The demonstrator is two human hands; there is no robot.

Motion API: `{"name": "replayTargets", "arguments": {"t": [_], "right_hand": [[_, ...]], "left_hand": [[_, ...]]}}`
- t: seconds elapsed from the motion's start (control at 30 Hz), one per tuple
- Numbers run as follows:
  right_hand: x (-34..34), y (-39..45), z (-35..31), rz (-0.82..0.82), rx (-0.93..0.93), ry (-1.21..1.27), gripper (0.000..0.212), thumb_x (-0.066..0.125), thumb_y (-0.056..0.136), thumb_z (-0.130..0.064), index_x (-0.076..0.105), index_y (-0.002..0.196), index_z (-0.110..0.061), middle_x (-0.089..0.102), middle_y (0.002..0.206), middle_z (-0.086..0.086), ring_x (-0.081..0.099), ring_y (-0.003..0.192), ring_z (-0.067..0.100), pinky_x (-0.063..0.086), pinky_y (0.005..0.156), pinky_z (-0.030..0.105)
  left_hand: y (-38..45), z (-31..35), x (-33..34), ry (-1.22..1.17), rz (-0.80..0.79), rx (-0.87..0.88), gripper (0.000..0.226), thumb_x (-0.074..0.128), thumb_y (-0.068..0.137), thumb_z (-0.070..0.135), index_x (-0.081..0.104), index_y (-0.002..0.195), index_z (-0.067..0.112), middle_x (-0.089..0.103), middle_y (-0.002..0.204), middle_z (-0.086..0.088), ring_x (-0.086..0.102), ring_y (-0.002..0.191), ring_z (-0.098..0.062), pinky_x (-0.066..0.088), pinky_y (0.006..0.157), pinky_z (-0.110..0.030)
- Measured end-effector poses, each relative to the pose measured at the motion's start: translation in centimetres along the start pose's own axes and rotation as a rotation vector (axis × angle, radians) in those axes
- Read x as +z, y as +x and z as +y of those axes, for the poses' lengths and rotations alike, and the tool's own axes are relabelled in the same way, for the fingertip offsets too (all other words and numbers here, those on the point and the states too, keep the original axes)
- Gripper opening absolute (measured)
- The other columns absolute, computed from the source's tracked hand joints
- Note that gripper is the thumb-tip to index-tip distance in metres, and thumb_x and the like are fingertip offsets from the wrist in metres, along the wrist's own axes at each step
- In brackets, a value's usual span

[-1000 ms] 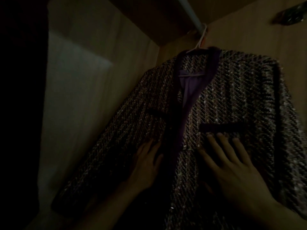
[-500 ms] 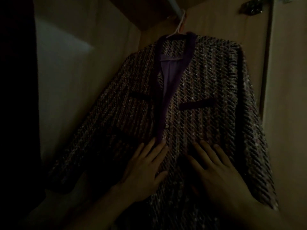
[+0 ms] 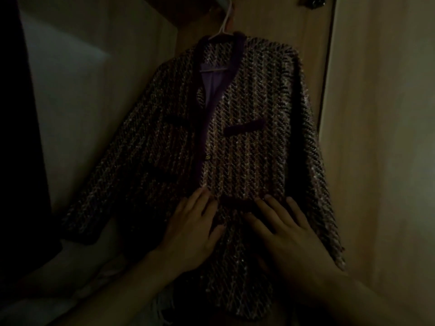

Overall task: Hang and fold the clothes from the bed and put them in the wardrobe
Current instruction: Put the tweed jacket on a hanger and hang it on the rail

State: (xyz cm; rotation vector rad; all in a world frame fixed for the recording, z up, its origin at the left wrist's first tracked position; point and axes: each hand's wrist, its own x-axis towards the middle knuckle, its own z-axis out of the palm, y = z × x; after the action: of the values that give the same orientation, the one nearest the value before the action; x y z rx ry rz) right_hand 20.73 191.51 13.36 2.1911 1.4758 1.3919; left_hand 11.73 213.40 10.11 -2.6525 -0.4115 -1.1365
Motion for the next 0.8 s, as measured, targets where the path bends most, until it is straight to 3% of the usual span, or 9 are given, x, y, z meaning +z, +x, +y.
{"name": "replayTargets", "arguments": {"t": [0.07,0.17,0.3,0.4,0.57,0.7,0.8], "right_hand": [[-0.9,-1.7,0.4,0.013,0.007,0.037,0.062,0.049,0.083,-0.052,0.059,0.135,-0.021,0.054,0.143,0.013,0.049,0.134,0.034,0.039,0.108,0.057],[-2.5,-5.1,2.0,0.032,-0.004,0.08,0.063,0.062,0.079,-0.051,0.06,0.135,-0.021,0.053,0.144,0.013,0.047,0.136,0.033,0.041,0.107,0.055],[-5.1,-11.2,5.2,0.043,-0.015,0.186,0.063,0.054,0.082,-0.048,0.053,0.139,-0.021,0.046,0.149,0.011,0.041,0.14,0.032,0.04,0.111,0.051],[-7.1,-16.4,7.9,0.014,0.024,0.203,0.064,0.061,0.083,-0.047,0.052,0.14,-0.02,0.045,0.149,0.011,0.041,0.14,0.032,0.038,0.112,0.049],[-9.8,-26.0,11.7,-0.099,0.18,0.228,0.067,0.058,0.085,-0.053,0.047,0.144,-0.022,0.04,0.154,0.011,0.038,0.141,0.032,0.041,0.108,0.052],[-10.7,-33.6,14.2,-0.138,0.301,0.275,0.073,0.071,0.077,-0.051,0.051,0.142,-0.023,0.045,0.151,0.011,0.044,0.138,0.032,0.045,0.104,0.053],[-11.1,-38.9,15.8,-0.224,0.387,0.31,0.074,0.056,0.088,-0.058,0.028,0.153,-0.033,0.022,0.163,0.003,0.018,0.151,0.024,0.025,0.118,0.045]], "left_hand": [[-1.3,1.8,-1.8,-0.062,0.079,0.041,0.063,0.029,0.098,0.056,0.049,0.143,0.016,0.035,0.158,-0.006,0.022,0.149,-0.023,0.022,0.12,-0.04],[-2.9,5.2,-4.4,-0.11,0.138,0.08,0.058,0.033,0.098,0.055,0.054,0.139,0.02,0.043,0.153,-0.002,0.031,0.145,-0.02,0.03,0.116,-0.04],[-5.0,11.2,-8.2,-0.178,0.162,0.162,0.057,0.032,0.099,0.058,0.048,0.143,0.025,0.038,0.155,0.006,0.027,0.146,-0.013,0.032,0.115,-0.039],[-6.6,16.6,-10.7,-0.178,0.133,0.224,0.059,0.034,0.098,0.059,0.047,0.144,0.025,0.039,0.155,0.005,0.03,0.145,-0.014,0.03,0.116,-0.035],[-8.8,26.0,-13.2,-0.195,0.036,0.302,0.059,0.034,0.098,0.06,0.04,0.149,0.03,0.035,0.157,0.006,0.026,0.146,-0.012,0.024,0.117,-0.033],[-10.8,33.4,-12.5,-0.294,-0.073,0.332,0.059,0.03,0.098,0.064,0.026,0.152,0.041,0.03,0.159,0.01,0.02,0.148,-0.01,0.022,0.118,-0.035],[-12.2,38.3,-11.3,-0.327,-0.17,0.371,0.061,0.023,0.096,0.07,0.015,0.153,0.047,0.022,0.161,0.014,0.012,0.149,-0.007,0.022,0.12,-0.038]]}}
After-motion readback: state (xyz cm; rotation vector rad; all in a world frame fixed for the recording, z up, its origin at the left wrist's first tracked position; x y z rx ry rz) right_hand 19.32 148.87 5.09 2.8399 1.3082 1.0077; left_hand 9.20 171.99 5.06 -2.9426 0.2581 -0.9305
